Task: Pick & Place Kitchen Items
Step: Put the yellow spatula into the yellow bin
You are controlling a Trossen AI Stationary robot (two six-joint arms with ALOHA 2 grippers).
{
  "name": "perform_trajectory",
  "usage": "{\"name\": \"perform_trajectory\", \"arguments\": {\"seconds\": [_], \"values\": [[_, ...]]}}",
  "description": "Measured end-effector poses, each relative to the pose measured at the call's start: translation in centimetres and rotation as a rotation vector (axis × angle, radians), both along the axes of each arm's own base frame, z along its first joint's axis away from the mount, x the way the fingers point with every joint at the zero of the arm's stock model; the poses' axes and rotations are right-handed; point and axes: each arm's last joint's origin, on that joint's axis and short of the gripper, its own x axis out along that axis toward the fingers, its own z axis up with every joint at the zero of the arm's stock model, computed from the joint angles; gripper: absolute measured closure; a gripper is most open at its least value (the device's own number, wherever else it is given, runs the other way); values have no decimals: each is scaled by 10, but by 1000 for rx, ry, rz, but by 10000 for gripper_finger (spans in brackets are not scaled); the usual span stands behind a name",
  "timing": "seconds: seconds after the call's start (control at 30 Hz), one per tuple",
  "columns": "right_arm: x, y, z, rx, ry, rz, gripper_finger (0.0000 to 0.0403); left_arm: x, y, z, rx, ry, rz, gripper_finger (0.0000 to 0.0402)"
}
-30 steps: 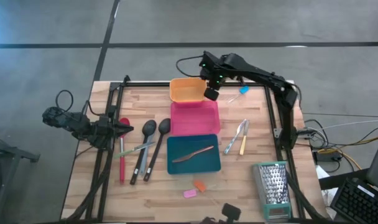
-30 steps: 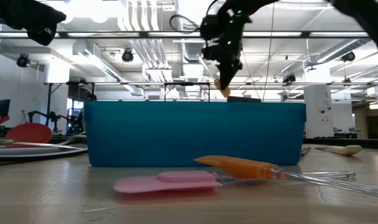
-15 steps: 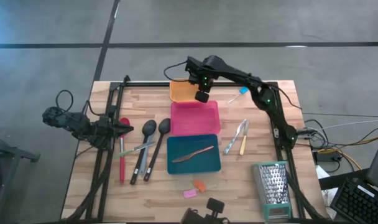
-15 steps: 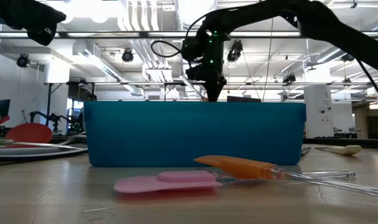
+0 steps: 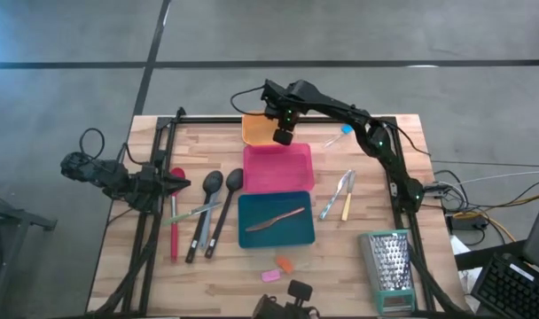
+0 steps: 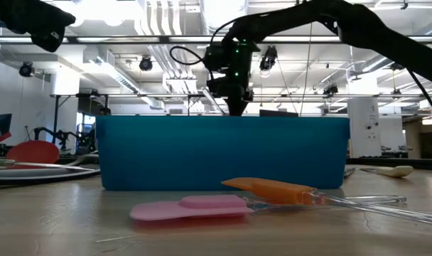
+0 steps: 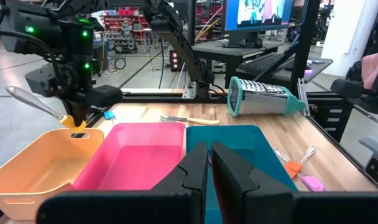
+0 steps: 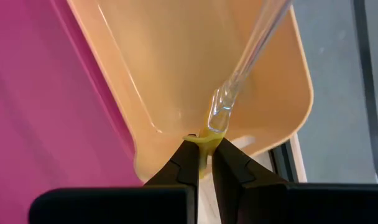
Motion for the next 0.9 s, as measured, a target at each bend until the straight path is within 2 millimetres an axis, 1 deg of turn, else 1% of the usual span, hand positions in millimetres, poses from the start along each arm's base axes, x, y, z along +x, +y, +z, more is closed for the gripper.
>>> {"name": "perform_trajectory", "arguments": {"seconds": [0.17, 0.3, 0.4, 0.63, 0.9], "values": [[7, -1, -1, -23, -64, 7, 390, 0, 0, 0, 0, 0, 0, 376], [11, -2, -5, 0, -104, 28, 390, 0, 0, 0, 0, 0, 0, 376], [11, -2, -10, 7, -97, 31, 390, 0, 0, 0, 0, 0, 0, 376], [15, -4, -29, -6, -112, 45, 390, 0, 0, 0, 0, 0, 0, 376], [11, -6, -37, 13, -91, 14, 390, 0, 0, 0, 0, 0, 0, 376]]}}
